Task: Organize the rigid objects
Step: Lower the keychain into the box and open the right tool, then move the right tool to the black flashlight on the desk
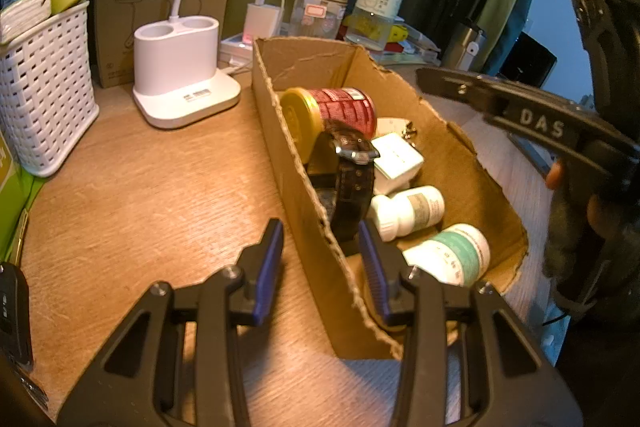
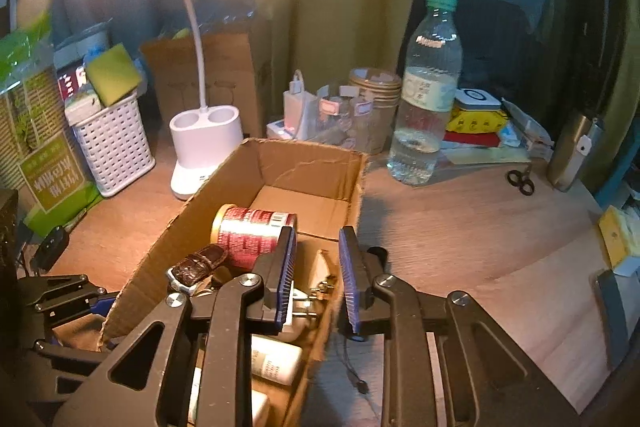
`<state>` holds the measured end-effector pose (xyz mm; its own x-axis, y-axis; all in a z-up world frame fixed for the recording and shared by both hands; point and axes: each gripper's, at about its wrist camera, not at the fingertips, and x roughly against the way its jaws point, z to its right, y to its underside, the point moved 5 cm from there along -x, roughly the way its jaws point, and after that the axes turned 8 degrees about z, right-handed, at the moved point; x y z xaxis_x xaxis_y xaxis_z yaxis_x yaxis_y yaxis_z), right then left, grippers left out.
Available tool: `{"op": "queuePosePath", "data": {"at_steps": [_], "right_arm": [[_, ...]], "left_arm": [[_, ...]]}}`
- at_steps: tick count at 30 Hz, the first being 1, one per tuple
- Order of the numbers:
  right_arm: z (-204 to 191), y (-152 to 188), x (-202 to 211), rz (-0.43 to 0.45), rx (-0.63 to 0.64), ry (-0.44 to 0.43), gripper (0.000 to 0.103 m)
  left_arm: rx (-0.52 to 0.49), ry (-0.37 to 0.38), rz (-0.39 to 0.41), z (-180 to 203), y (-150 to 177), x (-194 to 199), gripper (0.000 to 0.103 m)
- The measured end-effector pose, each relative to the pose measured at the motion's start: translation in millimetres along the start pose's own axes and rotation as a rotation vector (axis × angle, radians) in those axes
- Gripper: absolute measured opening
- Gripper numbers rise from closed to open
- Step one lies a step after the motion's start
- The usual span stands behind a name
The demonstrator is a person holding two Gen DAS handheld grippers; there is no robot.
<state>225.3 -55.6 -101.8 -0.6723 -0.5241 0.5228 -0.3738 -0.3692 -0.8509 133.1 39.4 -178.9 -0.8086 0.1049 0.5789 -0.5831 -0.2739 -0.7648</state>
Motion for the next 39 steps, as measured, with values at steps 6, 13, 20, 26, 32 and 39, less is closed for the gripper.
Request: {"op": "queuePosePath", "data": {"at_steps": [6,13,20,26,32,39], "right_arm": [[14,4,7,0.006,-0.019,0.022,0.024],[26,9,8,0.001,-0.036,0.044,0.027],[34,17,5,-0.012,-0.05,0.051,0.042],[41,26,-2,-0.028,-0.083,0.036,0.049],[51,31,-1,-0.026,-0.117,0.017,0.051],[68,43,-5,-0.042,-0.17,0.015,0.052]], "left_arm": [[0.0,0.0,0.0,0,0,0,0.041],[0.0,0.0,0.0,0,0,0,0.041],[0.001,0.0,0.0,0,0,0,0.041],[0.0,0.001,-0.001,-1,0,1,0.041],[0.003,0.002,-0.001,-1,0,1,0.041],[0.004,0.003,-0.001,0,0,1,0.041]]}}
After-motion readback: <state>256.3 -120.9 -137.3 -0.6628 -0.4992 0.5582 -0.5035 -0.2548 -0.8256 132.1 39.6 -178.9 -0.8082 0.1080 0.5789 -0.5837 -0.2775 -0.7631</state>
